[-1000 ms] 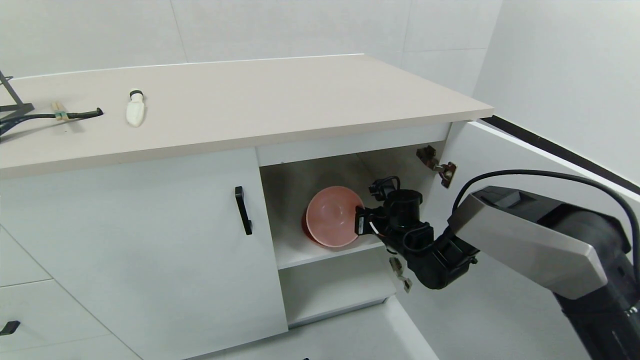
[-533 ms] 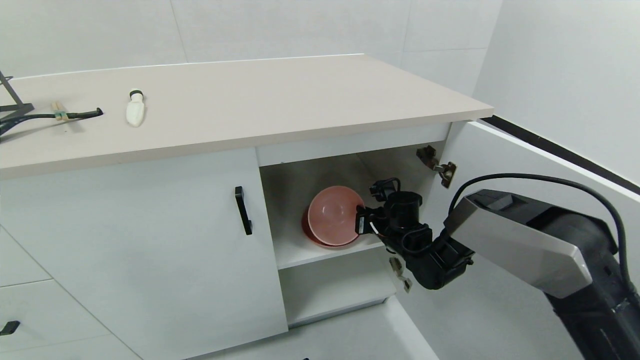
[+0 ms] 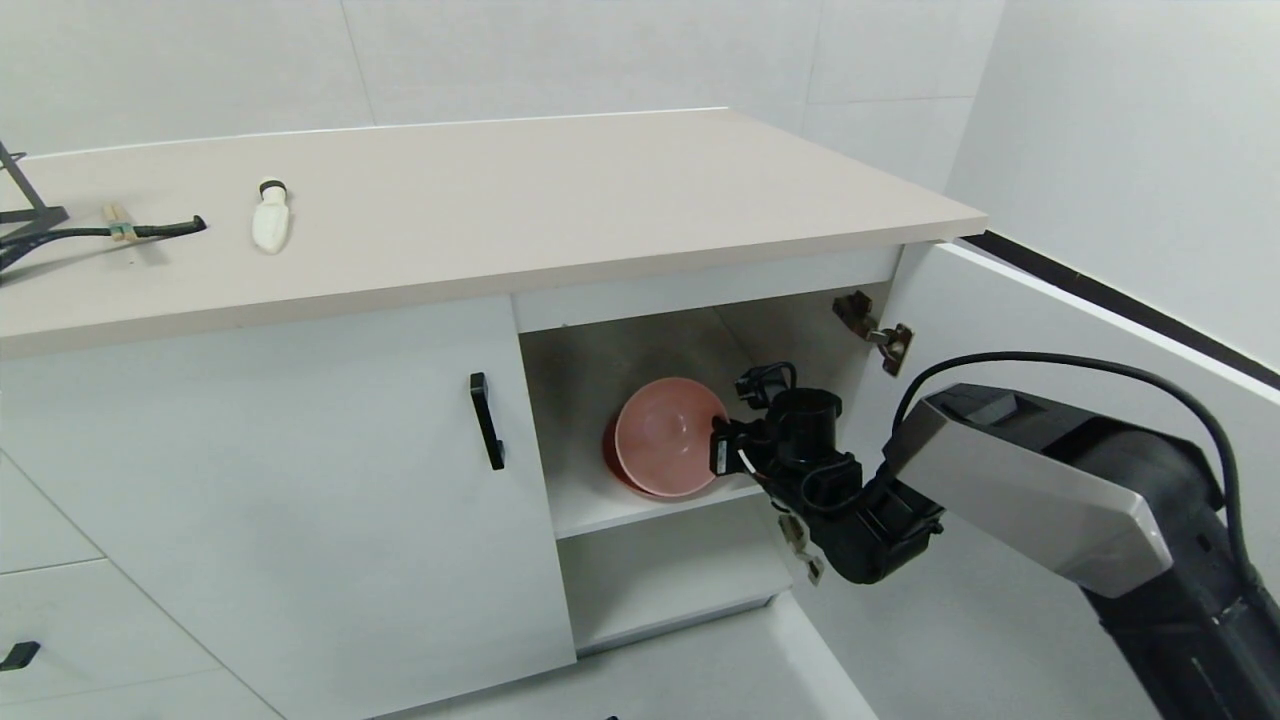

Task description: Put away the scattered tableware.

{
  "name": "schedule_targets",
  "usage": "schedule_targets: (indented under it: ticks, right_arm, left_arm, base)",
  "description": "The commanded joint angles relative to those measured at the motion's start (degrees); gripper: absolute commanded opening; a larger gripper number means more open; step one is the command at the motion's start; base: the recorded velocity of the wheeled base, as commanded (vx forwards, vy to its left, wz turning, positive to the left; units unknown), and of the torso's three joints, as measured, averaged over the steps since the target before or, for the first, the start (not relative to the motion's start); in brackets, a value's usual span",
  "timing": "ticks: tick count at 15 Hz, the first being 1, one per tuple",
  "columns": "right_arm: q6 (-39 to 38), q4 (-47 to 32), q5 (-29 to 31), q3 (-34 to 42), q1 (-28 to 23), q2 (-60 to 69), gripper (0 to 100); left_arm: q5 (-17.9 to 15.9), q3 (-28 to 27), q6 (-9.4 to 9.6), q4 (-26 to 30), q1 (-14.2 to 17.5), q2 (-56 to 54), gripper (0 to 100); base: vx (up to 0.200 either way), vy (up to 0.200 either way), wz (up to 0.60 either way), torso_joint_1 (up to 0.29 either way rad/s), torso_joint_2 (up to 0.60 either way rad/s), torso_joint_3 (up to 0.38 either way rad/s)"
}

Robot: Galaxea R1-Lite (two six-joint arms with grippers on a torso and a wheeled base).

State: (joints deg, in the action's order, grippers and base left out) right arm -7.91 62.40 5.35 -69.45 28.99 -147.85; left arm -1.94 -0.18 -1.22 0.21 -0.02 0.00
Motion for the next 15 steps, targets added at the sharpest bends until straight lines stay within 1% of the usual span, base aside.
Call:
schedule_targets:
  ticks: [1,7,10,12,13,14,15]
  right_arm:
    - [0.0,0.26,0.01,0.02,0.19,0.02,100]
    - [1.67,3.95,0.01,0.19,0.89,-0.07,100]
    - [10.72,12.92,0.01,1.42,0.72,0.63,100]
    - [11.78,16.87,0.01,5.73,1.68,3.44,100]
    - [11.78,16.87,0.01,5.73,1.68,3.44,100]
    - [13.1,21.62,0.1,10.04,3.62,5.38,100]
    - [14.94,23.47,0.1,12.67,4.32,6.26,100]
  left_arm:
    - [0.0,0.01,-0.01,-0.03,0.02,0.09,100]
    - [0.0,0.01,-0.01,-0.03,0.02,0.09,100]
    - [0.09,0.09,-0.01,-0.03,0.02,0.09,100]
    - [0.0,0.01,-0.1,0.06,0.02,0.09,100]
    - [0.0,0.01,-0.1,0.06,0.02,0.09,100]
    - [0.0,0.01,-0.1,-0.03,0.02,0.09,100]
    - [0.0,0.01,-0.1,0.06,0.02,0.09,100]
  base:
    - [0.0,0.0,0.0,0.0,0.0,0.0]
    - [0.0,0.0,0.0,0.0,0.0,0.0]
    - [0.0,0.0,0.0,0.0,0.0,0.0]
    - [0.0,0.0,0.0,0.0,0.0,0.0]
    - [0.0,0.0,0.0,0.0,0.0,0.0]
    - [0.0,0.0,0.0,0.0,0.0,0.0]
    - [0.0,0.0,0.0,0.0,0.0,0.0]
